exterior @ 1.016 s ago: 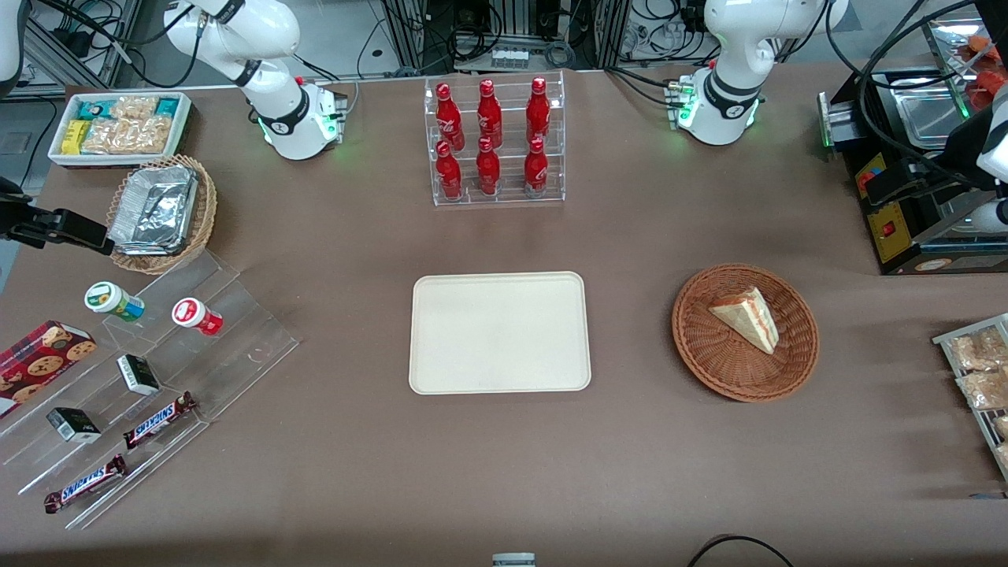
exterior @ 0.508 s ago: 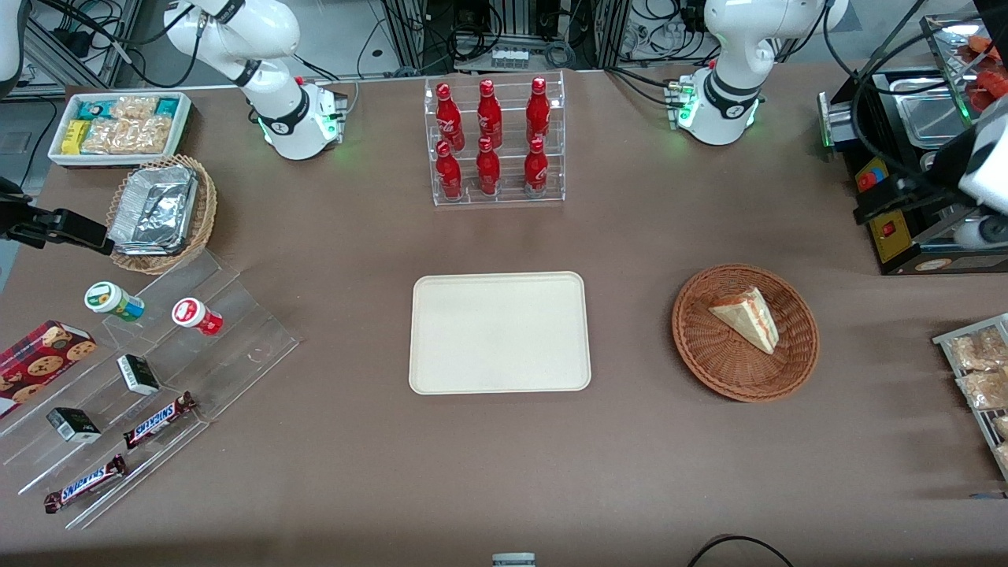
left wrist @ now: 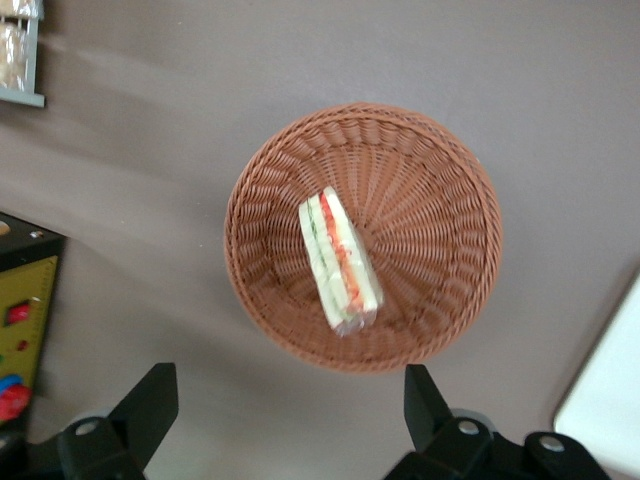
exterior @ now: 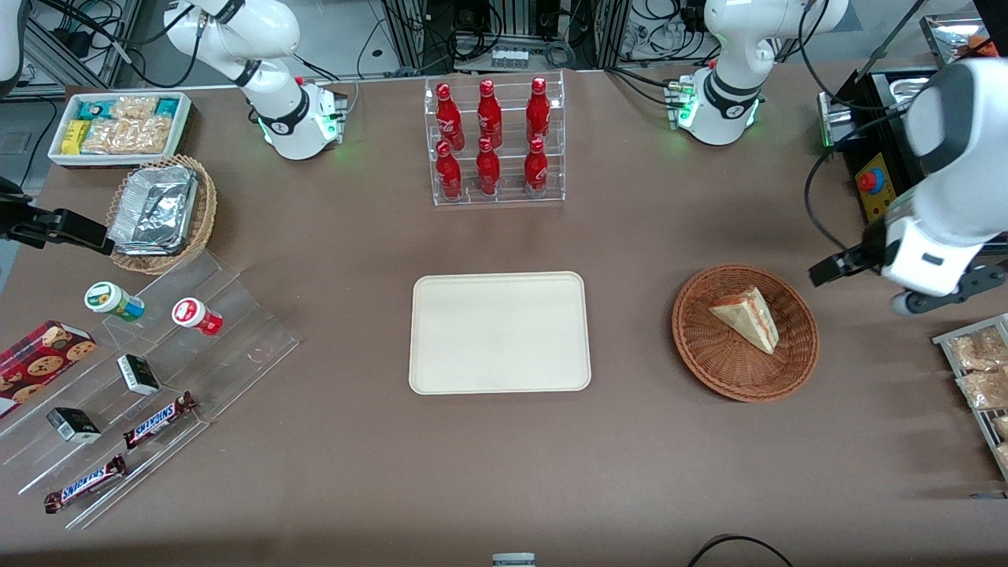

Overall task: Place sandwich from basket to tray
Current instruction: 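Move the left gripper over the wrapped sandwich in the wicker basket and lower, then close the left gripper on the sandwich and lift it from the basket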

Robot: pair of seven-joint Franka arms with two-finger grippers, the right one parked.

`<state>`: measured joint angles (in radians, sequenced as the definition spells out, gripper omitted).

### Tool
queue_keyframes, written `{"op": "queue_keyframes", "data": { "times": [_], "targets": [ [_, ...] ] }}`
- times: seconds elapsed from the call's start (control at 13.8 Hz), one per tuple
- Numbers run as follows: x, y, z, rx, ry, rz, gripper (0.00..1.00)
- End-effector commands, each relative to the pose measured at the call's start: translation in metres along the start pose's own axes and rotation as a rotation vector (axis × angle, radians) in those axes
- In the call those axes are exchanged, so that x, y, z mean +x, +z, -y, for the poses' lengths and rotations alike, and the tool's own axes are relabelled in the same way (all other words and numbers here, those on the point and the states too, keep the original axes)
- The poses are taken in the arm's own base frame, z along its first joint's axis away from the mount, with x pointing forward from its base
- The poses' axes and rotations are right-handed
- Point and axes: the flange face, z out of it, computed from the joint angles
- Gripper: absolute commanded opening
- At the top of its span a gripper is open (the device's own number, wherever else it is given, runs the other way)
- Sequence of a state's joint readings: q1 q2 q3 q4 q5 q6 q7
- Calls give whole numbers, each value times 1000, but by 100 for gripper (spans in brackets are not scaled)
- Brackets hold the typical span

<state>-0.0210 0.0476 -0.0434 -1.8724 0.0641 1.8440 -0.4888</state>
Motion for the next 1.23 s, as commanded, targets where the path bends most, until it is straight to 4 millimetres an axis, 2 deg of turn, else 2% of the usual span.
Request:
{"op": "queue_keyframes", "data": {
  "times": [0.0,0.22,0.65,1.16],
  "targets": [
    [-16,25,-19,14,-115,-33,100],
    [-24,62,-28,7,-161,-36,100],
    [-38,149,-30,-23,-171,-26,100],
    [-25,196,-28,-45,-238,-26,100]
  ]
}}
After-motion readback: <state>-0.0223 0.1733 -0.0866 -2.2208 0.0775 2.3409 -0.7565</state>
